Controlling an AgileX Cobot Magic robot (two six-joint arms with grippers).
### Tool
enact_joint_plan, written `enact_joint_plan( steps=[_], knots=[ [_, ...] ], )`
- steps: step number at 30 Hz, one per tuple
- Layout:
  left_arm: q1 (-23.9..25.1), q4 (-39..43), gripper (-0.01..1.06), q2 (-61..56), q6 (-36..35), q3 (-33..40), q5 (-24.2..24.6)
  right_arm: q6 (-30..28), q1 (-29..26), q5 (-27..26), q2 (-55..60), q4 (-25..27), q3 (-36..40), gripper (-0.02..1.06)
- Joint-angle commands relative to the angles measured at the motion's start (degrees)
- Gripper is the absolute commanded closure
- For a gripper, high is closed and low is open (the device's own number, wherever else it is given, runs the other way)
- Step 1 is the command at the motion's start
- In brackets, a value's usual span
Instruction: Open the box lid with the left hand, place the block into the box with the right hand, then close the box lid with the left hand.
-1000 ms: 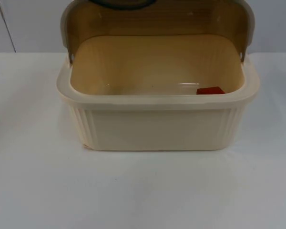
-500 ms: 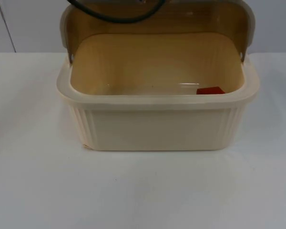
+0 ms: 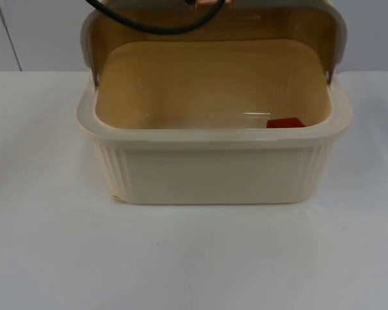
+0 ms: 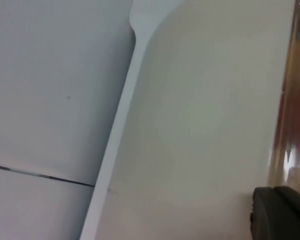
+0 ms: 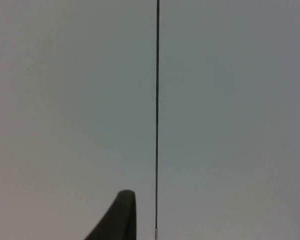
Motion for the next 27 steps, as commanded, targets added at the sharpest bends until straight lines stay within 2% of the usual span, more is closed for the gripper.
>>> enact_joint_plan(
  steps=[1, 5, 11, 16, 21, 27],
  knots=[
    [-0.25, 0.74, 1.05, -0.32, -0.53, 0.61, 2.6, 0.04, -0.09, -0.08, -0.28, -0.21, -0.37, -0.01],
    [-0.25, 0.64, 1.05, -1.27, -0.68, 1.27, 2.75, 0.04, -0.09, -0.08, -0.28, -0.21, -0.37, -0.01],
    [-0.67, 0.8, 1.05, -3.56, -0.78, 6.73, 1.43, 0.04, -0.09, -0.08, -0.28, -0.21, -0.37, -0.01],
    [-3.86, 0.94, 1.05, -7.27, -1.87, 16.22, -5.87, 0.04, 2.68, -0.08, -0.28, -0.33, -0.37, -0.01],
    [-7.77, 4.02, 1.05, -9.04, -2.3, 20.87, -9.07, -0.26, 5.21, -0.08, -0.28, -1.53, -0.37, -0.01],
    [-12.22, 13.07, 1.05, -10.23, -2.46, 26.85, -12.32, 0.36, 6.45, -0.3, -0.28, -1.81, -0.37, -0.01]
  ],
)
